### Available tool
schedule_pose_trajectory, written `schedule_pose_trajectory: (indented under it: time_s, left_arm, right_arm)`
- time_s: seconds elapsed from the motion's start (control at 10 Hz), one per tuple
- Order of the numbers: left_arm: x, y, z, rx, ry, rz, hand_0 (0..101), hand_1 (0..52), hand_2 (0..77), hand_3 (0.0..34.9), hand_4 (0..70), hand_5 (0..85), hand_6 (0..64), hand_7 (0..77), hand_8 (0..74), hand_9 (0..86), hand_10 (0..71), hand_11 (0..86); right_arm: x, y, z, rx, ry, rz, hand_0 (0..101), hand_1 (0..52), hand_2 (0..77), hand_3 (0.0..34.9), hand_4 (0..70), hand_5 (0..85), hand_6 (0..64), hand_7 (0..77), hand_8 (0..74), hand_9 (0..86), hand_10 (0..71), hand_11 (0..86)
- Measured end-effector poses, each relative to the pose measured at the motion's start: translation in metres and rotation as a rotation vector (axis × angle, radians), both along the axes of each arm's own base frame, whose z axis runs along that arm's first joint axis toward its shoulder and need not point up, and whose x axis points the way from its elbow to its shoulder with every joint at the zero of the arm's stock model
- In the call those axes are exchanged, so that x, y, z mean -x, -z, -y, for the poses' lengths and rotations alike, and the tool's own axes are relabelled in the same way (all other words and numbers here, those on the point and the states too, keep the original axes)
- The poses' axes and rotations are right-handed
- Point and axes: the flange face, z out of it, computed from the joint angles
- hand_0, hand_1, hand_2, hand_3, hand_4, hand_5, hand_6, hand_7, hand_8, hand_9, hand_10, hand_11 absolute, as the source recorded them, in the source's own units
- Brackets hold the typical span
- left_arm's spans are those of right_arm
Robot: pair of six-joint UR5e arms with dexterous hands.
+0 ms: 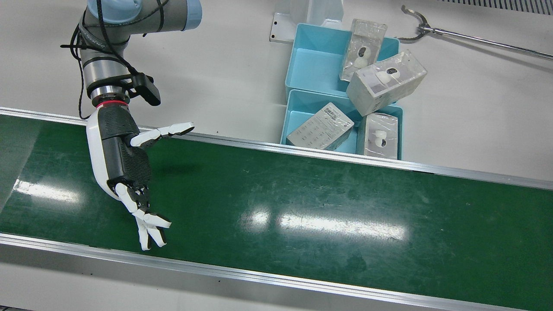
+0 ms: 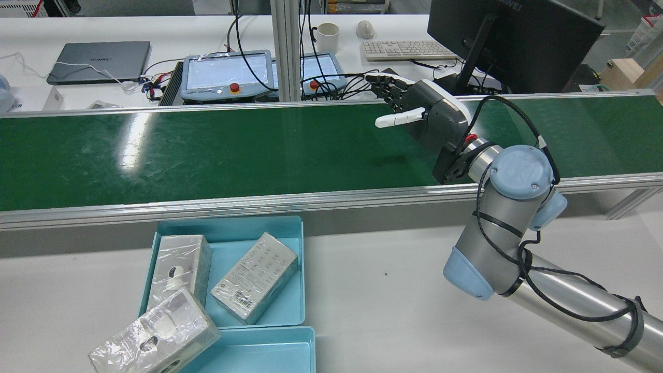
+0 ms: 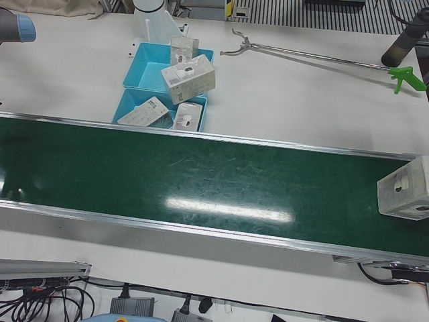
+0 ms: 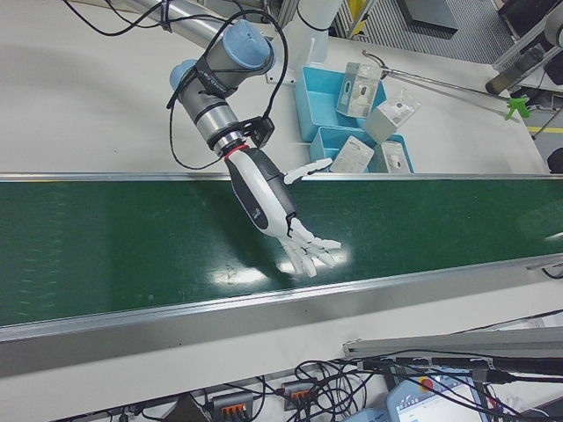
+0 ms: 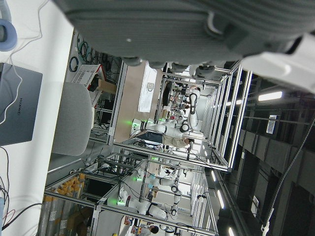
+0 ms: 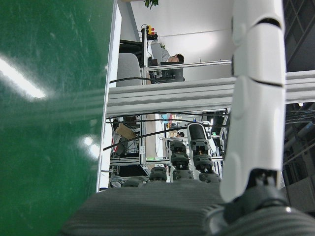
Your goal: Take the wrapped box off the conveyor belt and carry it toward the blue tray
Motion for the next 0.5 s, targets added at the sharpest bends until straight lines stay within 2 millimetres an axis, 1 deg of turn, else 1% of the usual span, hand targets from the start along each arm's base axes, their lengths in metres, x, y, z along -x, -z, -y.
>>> schedule_pose_trajectory:
  time_s: [0.1, 0.3, 0.4, 0.5]
  left_arm:
    - [0.000, 0.000, 0.000, 0.000, 0.000, 0.000, 0, 0.0, 1.1, 0.0, 0.0, 1.1, 0.5, 0.5, 0.5, 0.5, 0.5, 0.5]
    - [0.000, 0.000, 0.000, 0.000, 0.000, 0.000, 0, 0.0, 1.1, 0.0, 0.0, 1.1, 0.5, 0.5, 0.5, 0.0, 0.5, 0.5]
    - [0.000, 0.000, 0.000, 0.000, 0.000, 0.000, 0, 0.0, 1.1, 0.0, 0.0, 1.1, 0.5, 0.5, 0.5, 0.0, 0.5, 0.5]
    - [0.000, 0.000, 0.000, 0.000, 0.000, 0.000, 0, 0.0, 1.1, 0.0, 0.0, 1.1, 0.5, 0.5, 0.5, 0.5, 0.0, 0.5]
  right_arm:
    - [0.000, 0.000, 0.000, -0.002, 0.000, 0.002, 48, 14.2, 8.2, 0.0, 12.0, 20.7, 4.9, 2.7, 1.6, 3.8, 0.0, 0.5]
    - [0.000, 0.003, 0.000, -0.014, 0.000, 0.014, 48, 12.5, 8.7, 0.0, 10.9, 19.1, 4.9, 2.7, 1.1, 4.4, 0.0, 0.5]
    - [0.001, 0.007, 0.001, -0.039, 0.001, 0.032, 48, 12.5, 8.7, 0.0, 10.9, 19.1, 4.9, 2.7, 1.1, 4.4, 0.0, 0.5]
    - [0.005, 0.012, 0.001, -0.064, 0.007, 0.050, 48, 13.6, 10.4, 0.0, 10.9, 19.1, 4.9, 3.3, 1.1, 4.4, 0.0, 0.5]
